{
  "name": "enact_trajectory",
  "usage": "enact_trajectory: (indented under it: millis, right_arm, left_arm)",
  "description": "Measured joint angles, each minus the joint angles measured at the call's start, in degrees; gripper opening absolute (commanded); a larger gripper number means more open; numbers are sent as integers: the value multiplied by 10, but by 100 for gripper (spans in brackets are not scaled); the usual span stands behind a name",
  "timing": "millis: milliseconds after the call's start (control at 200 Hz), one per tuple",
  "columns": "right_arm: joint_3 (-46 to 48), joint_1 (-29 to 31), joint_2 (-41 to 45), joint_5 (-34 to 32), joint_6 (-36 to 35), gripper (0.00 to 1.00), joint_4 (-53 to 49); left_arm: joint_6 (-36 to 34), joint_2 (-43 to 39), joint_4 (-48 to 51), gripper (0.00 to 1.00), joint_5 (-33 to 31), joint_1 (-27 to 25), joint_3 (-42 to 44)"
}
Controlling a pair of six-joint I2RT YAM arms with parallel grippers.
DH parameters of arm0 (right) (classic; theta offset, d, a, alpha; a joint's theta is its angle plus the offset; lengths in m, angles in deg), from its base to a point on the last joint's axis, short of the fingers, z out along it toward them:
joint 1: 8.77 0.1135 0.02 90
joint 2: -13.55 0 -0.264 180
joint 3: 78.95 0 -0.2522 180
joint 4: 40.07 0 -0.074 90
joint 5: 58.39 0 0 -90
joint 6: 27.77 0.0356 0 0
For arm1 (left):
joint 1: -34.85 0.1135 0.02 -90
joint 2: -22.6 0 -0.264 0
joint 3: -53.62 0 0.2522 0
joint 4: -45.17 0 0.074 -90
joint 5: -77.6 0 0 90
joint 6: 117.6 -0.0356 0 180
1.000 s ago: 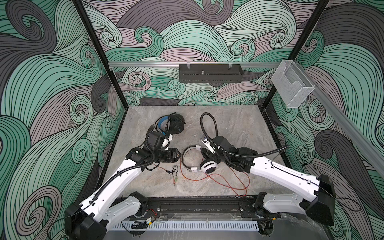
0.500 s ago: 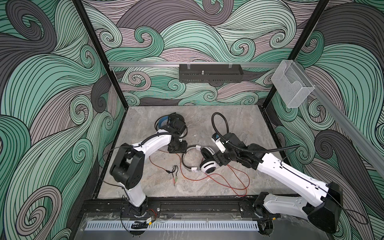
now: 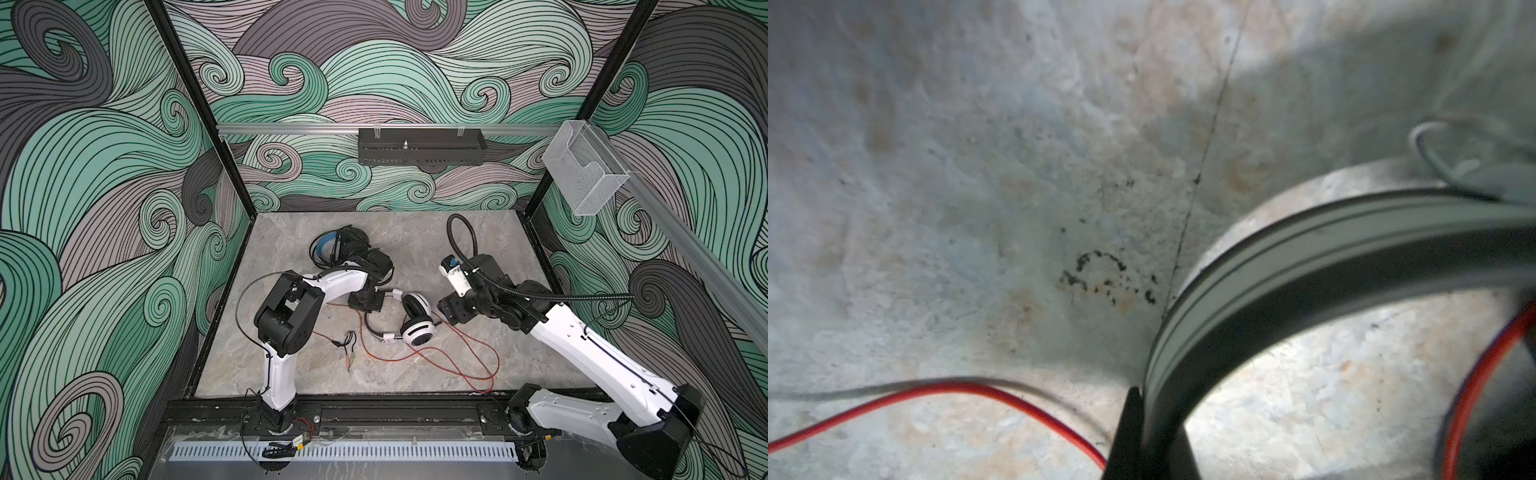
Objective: Wrap the headphones
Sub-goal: 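Regrasp the white headset's headband with the left gripper and lift it, then grasp the white headset's earcup slider with the right gripper beside the left gripper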
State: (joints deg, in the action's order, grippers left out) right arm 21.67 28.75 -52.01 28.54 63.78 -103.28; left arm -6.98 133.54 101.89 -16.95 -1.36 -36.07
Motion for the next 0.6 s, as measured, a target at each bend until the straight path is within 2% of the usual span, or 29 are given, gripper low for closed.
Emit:
enact_trajectory:
  millis: [115, 240, 350, 450, 601]
  right_arm:
    - [-47, -25, -14, 38, 0, 87, -15]
    - [-108, -50, -38, 95, 0, 88, -33]
    - [-155, -64, -58, 151, 1, 91, -42]
    - [-184, -69, -73, 209, 2, 94, -49]
    - [-212, -70, -95, 273, -5, 95, -50]
  left_arm:
    - [-42, -48, -48, 0, -41, -16, 25]
    - [-107, -172, -128, 0, -76, -33, 93]
    - [-163, -256, -170, 0, -82, -38, 107]
    - [-203, -304, -203, 0, -63, -37, 107]
    - [-242, -341, -231, 0, 1, -37, 101]
